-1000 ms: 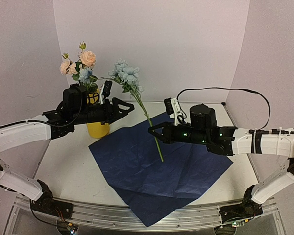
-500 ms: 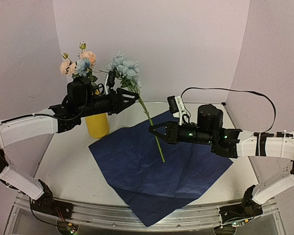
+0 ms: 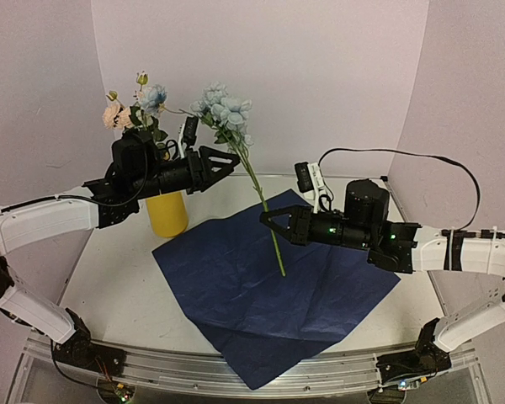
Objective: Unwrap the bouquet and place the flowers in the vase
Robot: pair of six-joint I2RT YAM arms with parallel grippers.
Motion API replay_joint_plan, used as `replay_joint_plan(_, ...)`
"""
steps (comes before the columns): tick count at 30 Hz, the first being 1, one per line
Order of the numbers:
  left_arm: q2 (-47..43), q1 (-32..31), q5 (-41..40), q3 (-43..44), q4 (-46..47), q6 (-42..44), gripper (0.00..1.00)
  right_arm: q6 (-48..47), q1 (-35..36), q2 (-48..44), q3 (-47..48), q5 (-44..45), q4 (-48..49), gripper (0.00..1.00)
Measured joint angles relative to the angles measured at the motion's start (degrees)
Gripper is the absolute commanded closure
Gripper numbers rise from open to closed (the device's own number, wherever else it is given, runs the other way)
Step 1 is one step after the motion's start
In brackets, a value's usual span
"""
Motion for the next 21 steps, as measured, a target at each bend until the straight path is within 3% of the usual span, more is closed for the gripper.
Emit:
replay_joint_plan(12,-0.11,0.00,1.27,0.02,0.70,0.02,0.51,0.00,0.00,0.04,0.00,-1.01,0.02,1.00)
replay_joint_plan(21,0.66,0.00,2.54,1.14,2.01,-0.04,0.67,0.00,0.00,1.01,0.00,-2.62,0.04,1.00)
